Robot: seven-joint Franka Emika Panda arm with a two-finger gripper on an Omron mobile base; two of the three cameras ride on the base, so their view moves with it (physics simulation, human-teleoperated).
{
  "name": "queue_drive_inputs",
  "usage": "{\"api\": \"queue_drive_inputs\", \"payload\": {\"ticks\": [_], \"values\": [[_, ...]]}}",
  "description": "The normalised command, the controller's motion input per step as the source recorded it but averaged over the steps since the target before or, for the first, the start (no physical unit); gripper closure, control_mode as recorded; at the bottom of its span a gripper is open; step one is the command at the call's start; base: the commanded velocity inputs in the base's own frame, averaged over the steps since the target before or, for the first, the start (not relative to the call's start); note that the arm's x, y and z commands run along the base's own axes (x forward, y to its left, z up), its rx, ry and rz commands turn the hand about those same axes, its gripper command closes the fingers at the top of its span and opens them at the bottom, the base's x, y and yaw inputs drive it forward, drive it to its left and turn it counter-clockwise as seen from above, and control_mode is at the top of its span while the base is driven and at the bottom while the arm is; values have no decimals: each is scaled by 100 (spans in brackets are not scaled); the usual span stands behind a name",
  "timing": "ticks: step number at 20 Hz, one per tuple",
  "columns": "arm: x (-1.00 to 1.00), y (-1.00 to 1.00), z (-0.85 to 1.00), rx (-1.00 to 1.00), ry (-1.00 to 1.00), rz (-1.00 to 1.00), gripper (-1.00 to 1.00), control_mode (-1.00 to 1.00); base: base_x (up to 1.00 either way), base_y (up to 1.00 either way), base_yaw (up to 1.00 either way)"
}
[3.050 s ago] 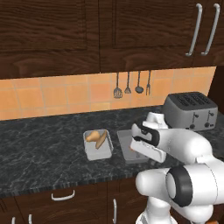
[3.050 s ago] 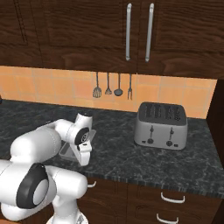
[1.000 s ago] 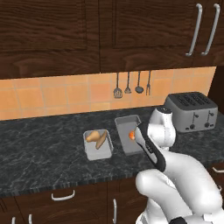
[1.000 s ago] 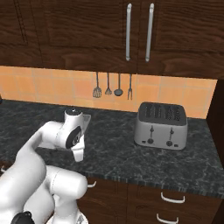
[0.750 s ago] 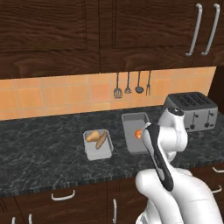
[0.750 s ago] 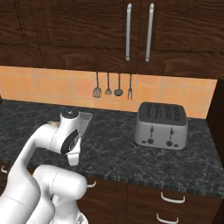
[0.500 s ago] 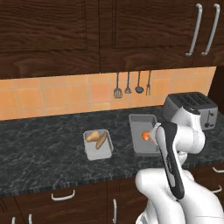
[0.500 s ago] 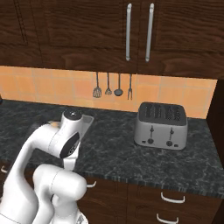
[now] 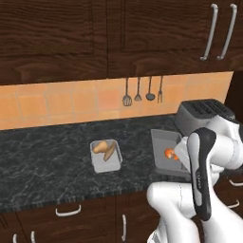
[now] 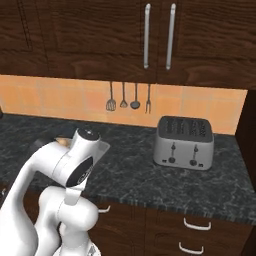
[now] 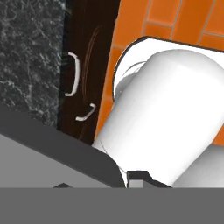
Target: Take the meat container that has the shrimp and place it on the second highest rack of the freezer. Then take the vegetable container that has the sweet potato and squash and place it on the highest rack of the freezer.
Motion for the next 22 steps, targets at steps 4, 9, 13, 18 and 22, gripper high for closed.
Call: {"api": "queue_drive_inputs", "payload": {"ticks": [4,9,13,18,22], "values": [[0,0,0,0,0,0,100,100,-96,0,-2],[0,0,0,0,0,0,100,100,-54,0,-28],[0,0,0,0,0,0,100,100,-29,15,-66],[0,0,0,0,0,0,100,100,-35,6,-64],[0,0,0,0,0,0,100,100,-43,-1,-60]]}}
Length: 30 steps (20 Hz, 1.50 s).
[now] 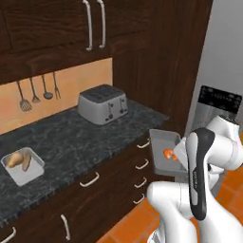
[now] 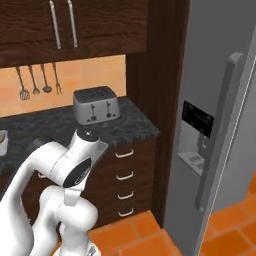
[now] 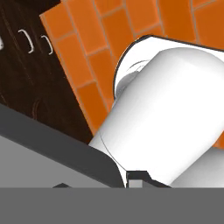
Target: Take the meat container that has the shrimp and place it on the second highest rack of the freezer. Then take the vegetable container that has the sweet potato and squash and place it on the highest rack of the freezer.
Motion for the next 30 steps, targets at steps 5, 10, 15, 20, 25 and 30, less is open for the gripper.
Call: {"api": "queue_drive_inputs", "payload": {"ticks": [5,10,15,20,25,30], "values": [[0,0,0,0,0,0,100,100,-23,-6,-62],[0,0,0,0,0,0,100,100,0,-50,-60],[0,0,0,0,0,0,100,100,1,-72,-56],[0,0,0,0,0,0,100,100,8,-89,-55],[0,0,0,0,0,0,100,100,54,-84,-45],[0,0,0,0,0,0,100,100,100,-19,2]]}}
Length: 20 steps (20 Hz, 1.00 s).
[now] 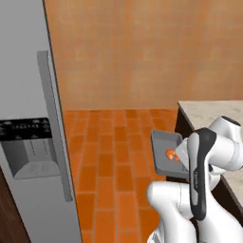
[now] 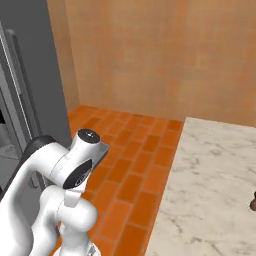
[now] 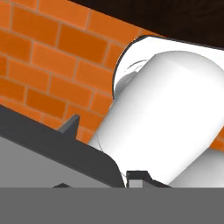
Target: Take the meat container that has the shrimp and place it on the second highest rack of the freezer. Then take the vegetable container that has the sweet potato and squash and place it on the highest rack of the freezer.
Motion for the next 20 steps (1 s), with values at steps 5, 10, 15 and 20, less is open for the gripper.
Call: {"api": "queue_drive_inputs", "payload": {"ticks": [5,10,15,20], "values": [[0,0,0,0,0,0,100,100,100,-10,36],[0,0,0,0,0,0,100,100,100,-41,46],[0,0,0,0,0,0,100,100,100,-84,31],[0,0,0,0,0,0,100,100,100,-67,17]]}}
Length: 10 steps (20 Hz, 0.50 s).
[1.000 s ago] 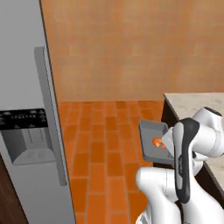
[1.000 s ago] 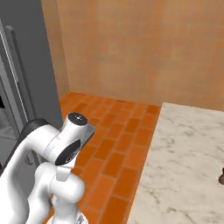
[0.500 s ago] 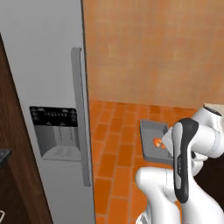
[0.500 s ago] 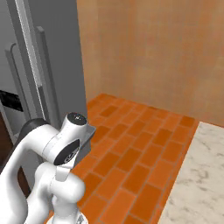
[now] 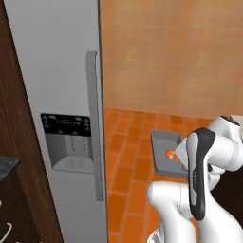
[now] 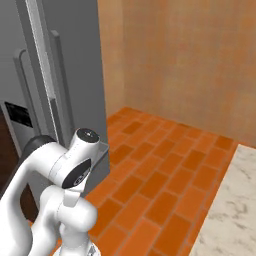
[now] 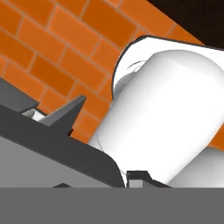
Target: Take the meat container that has the shrimp and place it on the second highest rack of the freezer. Then take the vegetable container that has the sweet potato and squash and place it on the highest rack of the freezer.
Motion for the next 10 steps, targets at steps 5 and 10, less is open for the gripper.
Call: {"api": "queue_drive_inputs", "payload": {"ticks": [5,10], "values": [[0,0,0,0,0,0,100,100,100,-30,-6],[0,0,0,0,0,0,100,100,98,-2,-8]]}}
